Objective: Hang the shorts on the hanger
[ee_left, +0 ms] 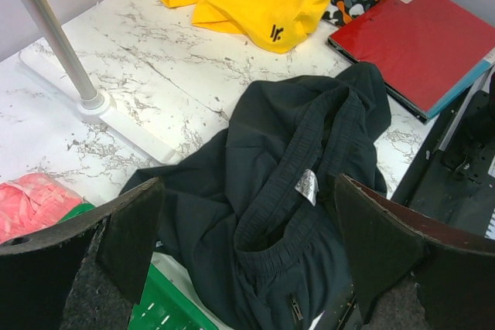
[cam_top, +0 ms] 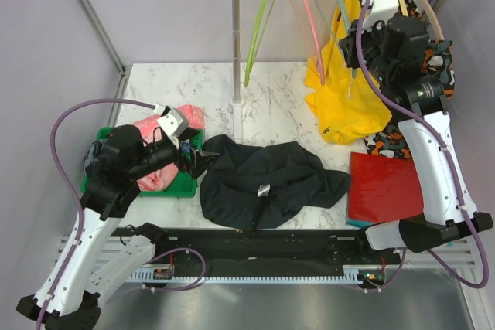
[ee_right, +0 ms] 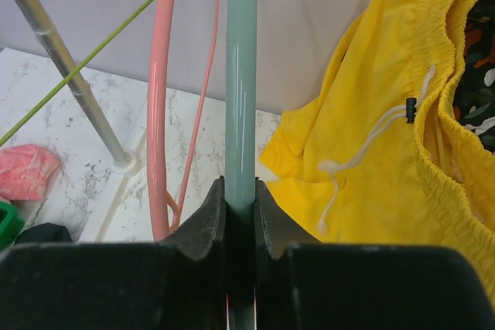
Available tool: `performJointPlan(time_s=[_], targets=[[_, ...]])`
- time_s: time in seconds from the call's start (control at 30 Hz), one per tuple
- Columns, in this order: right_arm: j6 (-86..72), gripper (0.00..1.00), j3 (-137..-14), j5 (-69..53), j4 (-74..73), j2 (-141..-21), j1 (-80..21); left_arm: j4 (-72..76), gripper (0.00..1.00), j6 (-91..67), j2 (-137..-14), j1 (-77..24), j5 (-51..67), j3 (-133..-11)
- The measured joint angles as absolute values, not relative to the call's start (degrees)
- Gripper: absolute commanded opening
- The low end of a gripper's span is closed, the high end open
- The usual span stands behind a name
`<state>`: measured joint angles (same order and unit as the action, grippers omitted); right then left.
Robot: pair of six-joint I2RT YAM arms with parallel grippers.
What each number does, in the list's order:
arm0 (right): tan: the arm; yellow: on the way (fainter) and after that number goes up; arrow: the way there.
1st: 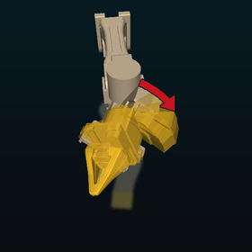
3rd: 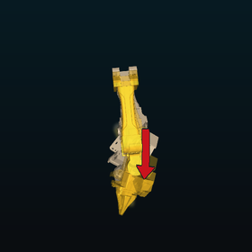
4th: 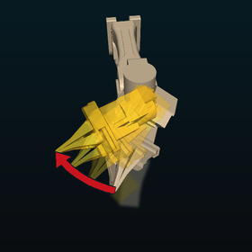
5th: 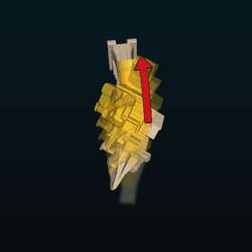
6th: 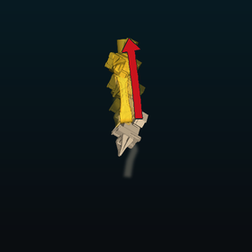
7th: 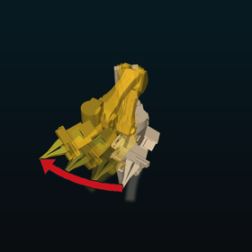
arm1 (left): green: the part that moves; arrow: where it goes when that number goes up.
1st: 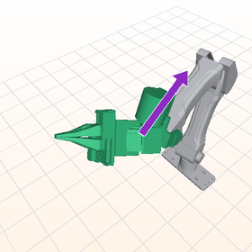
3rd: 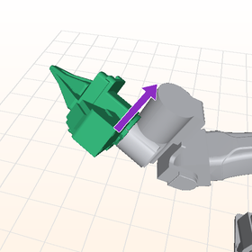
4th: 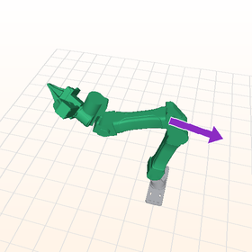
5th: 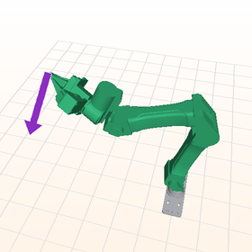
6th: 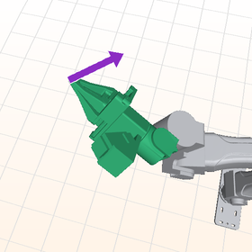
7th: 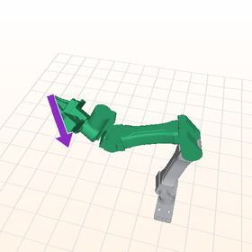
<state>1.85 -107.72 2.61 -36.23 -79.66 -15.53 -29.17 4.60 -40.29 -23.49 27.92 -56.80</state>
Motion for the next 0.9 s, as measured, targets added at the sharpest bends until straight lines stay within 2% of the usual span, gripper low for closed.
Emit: performJointPlan(time_s=[0.4, 0.5, 0.67, 0.9], targets=[[3.27, 0.00, -102.78, 5.67, -45.91, -69.95, -15.51, -29.17, 0.95, 4.40, -42.98, -23.49, 29.50, -56.80], [3.27, 0.00, -97.45, 6.52, -49.39, -64.05, -15.51, -28.93, 0.99, 4.03, -43.64, -23.46, 30.11, -56.51], [3.29, 0.00, -85.89, 6.50, -59.29, -52.95, -15.51, -28.01, 0.99, 3.11, -41.87, -23.46, 30.20, -53.78], [4.75, 0.00, -79.83, 1.41, -70.02, -44.40, -15.40, -25.82, 1.00, -1.50, -38.72, -23.46, 30.76, -48.90]])
